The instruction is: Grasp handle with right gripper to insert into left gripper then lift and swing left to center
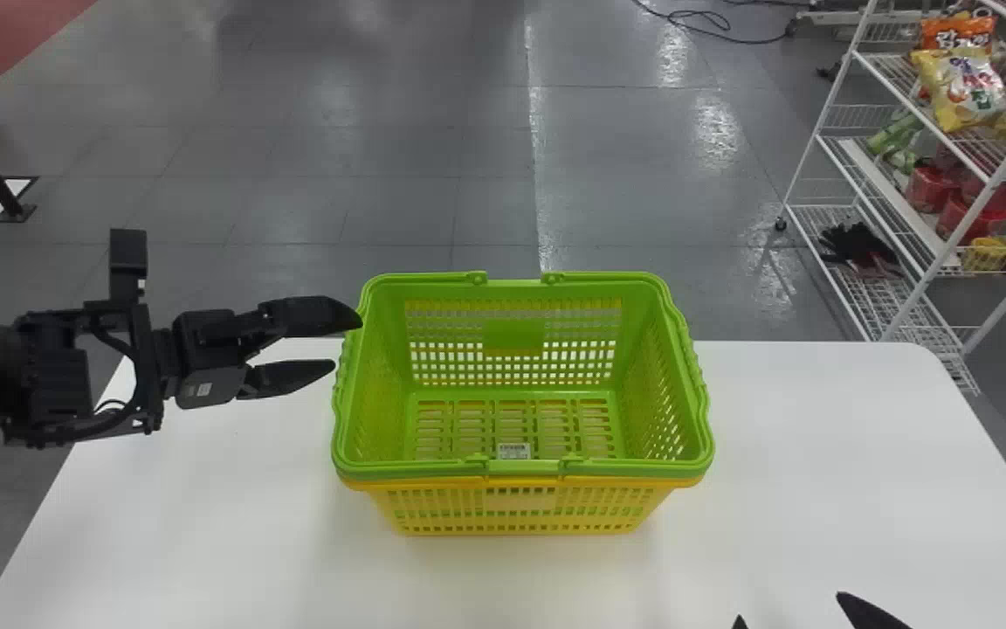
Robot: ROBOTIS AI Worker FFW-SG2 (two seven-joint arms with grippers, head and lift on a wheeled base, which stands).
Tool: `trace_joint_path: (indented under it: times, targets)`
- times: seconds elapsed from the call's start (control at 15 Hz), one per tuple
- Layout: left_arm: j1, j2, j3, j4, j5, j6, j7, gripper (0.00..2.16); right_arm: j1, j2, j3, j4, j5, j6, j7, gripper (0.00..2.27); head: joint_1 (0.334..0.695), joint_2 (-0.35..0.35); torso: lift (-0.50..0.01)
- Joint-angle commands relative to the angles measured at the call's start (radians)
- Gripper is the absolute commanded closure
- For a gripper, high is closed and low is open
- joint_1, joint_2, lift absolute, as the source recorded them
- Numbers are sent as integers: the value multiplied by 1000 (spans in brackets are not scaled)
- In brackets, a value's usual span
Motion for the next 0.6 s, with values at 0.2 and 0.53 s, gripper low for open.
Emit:
trace_joint_path:
  times: [0.2, 0.53]
  targets:
    - [7, -11, -6, -11, 14, 10, 0, 117, 2, 1, 0, 0, 0, -3, 0, 76, 695, -25, -93]
    - [-12, -2, 1, -54, 51, 59, 20, 117, 4, 1, -2, 0, 0, -3, 0, 76, 695, -36, -93]
